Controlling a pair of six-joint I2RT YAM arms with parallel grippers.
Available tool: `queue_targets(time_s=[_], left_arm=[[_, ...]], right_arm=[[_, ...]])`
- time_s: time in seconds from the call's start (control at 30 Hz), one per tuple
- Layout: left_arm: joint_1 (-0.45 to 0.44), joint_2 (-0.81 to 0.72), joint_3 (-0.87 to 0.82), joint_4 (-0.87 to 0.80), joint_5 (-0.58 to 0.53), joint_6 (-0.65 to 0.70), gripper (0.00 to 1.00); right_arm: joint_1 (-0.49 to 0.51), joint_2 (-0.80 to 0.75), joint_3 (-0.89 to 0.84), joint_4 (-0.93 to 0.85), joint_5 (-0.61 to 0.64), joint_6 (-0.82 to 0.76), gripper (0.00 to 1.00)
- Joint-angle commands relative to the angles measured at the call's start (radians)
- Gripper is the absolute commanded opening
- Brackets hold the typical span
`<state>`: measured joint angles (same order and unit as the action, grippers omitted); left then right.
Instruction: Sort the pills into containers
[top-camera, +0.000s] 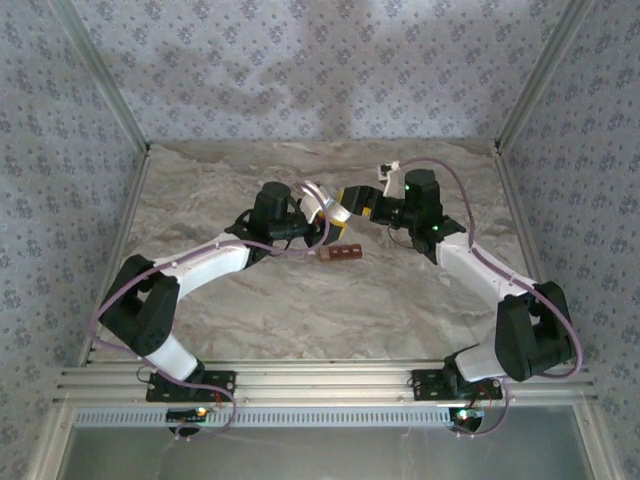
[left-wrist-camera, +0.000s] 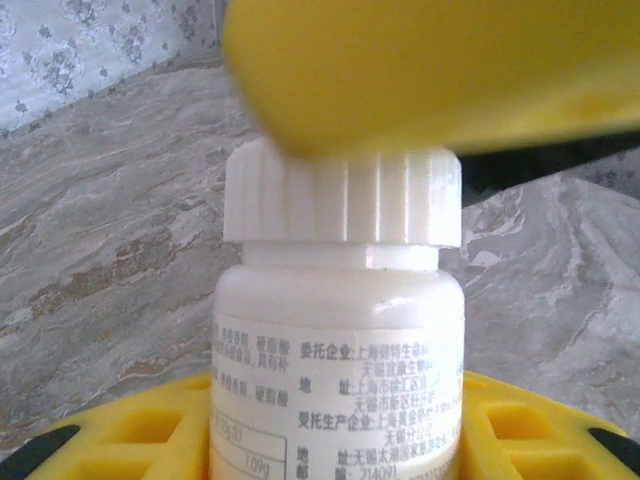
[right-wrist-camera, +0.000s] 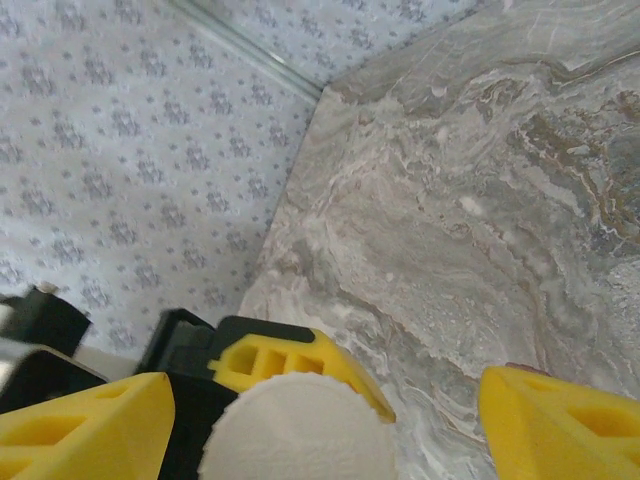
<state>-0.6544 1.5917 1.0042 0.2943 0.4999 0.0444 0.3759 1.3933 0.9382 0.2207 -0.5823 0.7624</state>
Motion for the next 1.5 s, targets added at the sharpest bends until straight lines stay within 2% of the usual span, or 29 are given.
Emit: queue_targets(time_s=[0.0, 0.23, 0.5, 0.93, 1.03, 1.27, 1.4, 1.47], left_arm=[[0.003, -0.008, 0.037, -0.033, -0.028, 0.056, 0.00], [-0.004, -0.010, 0.042, -0.069, -0.080, 0.107, 0.00], [-0.010, 0.000, 0.052, -0.078, -0.086, 0.114, 0.00], [-0.016, 0.007, 0.058, -0.083, -0.083, 0.114, 0.00], [-0.017, 0.010, 0.062, -0.083, -0.082, 0.113, 0.00], [-0.017, 0.010, 0.067, -0.079, -0.080, 0.107, 0.00], [-0.006, 0.004, 0.060, -0.058, -0.041, 0.078, 0.00], [0.007, -0.004, 0.052, -0.036, 0.004, 0.045, 0.00]], right_arm=[[-0.006, -0.041, 0.022, -0.034, 0.097, 0.142, 0.82], [0.004, -0.025, 0.051, -0.147, 0.199, 0.276, 0.82], [0.044, 0.031, 0.086, -0.138, 0.199, 0.296, 0.80], [0.068, 0.052, 0.085, -0.107, 0.175, 0.290, 0.62], [0.072, 0.056, 0.085, -0.101, 0.167, 0.284, 0.54], [0.073, 0.061, 0.081, -0.095, 0.126, 0.223, 0.40], [0.058, 0.061, 0.060, -0.040, 0.071, 0.094, 0.39], [0.037, 0.061, 0.033, 0.035, -0.001, 0.005, 0.40]])
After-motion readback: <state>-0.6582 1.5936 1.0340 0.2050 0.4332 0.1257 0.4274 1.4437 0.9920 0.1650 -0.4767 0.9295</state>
